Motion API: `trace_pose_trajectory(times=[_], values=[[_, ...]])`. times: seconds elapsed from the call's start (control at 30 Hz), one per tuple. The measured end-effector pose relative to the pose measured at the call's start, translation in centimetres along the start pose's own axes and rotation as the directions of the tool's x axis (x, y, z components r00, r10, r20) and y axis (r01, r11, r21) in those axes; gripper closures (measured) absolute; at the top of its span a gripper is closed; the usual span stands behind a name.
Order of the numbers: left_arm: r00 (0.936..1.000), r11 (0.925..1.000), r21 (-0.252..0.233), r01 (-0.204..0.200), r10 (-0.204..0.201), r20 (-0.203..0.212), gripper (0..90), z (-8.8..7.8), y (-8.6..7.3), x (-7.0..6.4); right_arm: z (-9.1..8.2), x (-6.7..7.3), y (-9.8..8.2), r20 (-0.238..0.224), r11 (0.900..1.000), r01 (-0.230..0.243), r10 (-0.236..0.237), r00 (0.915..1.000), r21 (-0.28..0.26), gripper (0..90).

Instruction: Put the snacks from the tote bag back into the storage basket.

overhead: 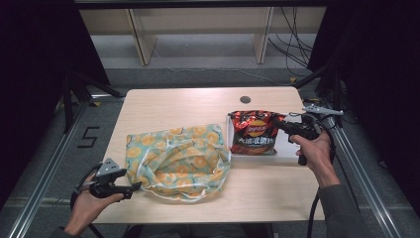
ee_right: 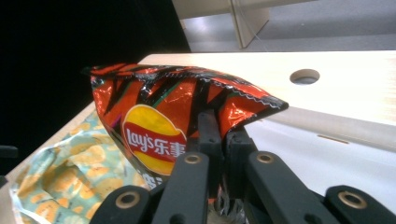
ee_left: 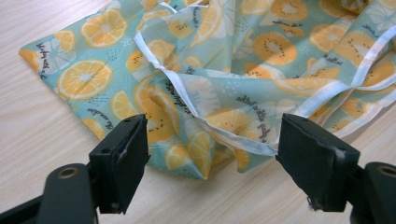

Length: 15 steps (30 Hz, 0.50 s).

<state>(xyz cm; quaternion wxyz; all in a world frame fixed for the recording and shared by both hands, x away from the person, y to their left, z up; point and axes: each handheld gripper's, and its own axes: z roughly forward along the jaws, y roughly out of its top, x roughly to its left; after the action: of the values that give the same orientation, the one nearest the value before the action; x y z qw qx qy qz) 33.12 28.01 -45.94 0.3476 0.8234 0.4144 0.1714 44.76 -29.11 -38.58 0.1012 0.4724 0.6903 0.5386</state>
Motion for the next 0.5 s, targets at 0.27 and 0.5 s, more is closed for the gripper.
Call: trace_pose_trajectory(times=[0.27,0.5], values=[[0.9999,0.9999,0.006,-0.016,0.016,0.006,24.2,-0.03,0.08,0.06,0.26,-0.82,0.06,0.022,1.000,0.028,-0.027,0.9994,-0.013,87.7],[0.9998,0.9998,-0.013,-0.018,0.019,0.006,24.1,-0.05,-0.02,0.20,0.65,-0.90,0.24,-0.004,1.000,-0.027,0.027,0.9996,0.006,87.8]])
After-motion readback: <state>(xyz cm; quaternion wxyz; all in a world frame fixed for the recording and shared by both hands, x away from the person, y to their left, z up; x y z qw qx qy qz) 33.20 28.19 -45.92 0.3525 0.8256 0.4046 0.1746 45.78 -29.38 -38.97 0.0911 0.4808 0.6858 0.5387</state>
